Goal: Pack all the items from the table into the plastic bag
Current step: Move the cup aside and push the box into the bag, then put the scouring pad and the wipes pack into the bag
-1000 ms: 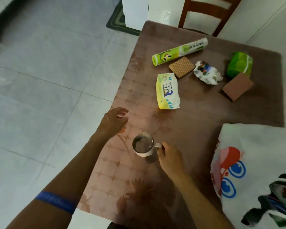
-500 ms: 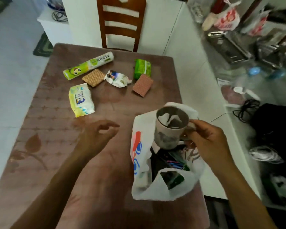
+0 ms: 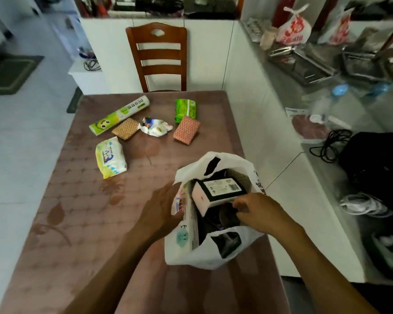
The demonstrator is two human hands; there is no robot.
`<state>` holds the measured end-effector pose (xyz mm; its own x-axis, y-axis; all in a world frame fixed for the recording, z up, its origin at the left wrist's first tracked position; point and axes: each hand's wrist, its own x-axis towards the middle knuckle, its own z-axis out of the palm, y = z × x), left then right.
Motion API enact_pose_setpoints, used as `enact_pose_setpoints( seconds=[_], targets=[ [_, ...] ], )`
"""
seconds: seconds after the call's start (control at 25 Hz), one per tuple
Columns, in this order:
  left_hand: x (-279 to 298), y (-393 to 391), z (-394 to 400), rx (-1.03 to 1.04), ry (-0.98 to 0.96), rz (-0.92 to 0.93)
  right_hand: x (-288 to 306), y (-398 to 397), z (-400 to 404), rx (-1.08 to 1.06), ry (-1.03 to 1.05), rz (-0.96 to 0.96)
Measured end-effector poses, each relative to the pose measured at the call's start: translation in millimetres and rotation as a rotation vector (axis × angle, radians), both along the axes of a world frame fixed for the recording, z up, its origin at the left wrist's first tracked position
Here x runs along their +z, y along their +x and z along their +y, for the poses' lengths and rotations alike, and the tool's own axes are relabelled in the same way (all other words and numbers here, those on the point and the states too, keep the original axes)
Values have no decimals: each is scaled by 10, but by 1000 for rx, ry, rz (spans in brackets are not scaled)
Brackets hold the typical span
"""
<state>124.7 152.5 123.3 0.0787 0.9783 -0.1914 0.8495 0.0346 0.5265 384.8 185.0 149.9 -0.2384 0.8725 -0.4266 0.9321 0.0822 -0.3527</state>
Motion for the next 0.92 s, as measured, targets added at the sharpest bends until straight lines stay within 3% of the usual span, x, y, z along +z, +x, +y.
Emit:
enact_pose_setpoints(
  seconds=[0.2, 0.36, 0.44, 0.56, 0.72, 0.8, 0.92],
  targets=[
    [76, -217, 24, -95, 148, -171, 283, -489, 175, -35, 174, 177],
    [122, -671, 244, 475, 192, -388, 554, -1473, 413, 75, 152, 365],
    [26, -1103, 444, 591, 140, -316, 506, -2061, 635, 154, 145, 386],
    [-246, -1766, 828, 589, -31, -206, 207, -2795, 1078, 112, 60, 351],
    [-757, -2291, 1360, 376, -287, 78, -435, -3186, 1689, -83, -122, 243],
    [-973, -2366, 1661, 319, -295, 147, -715, -3218, 2003, -220, -125, 233],
    [-1164, -2307, 2046, 395, -278, 188, -962, -3100, 2382, -456, -103, 288]
  ],
)
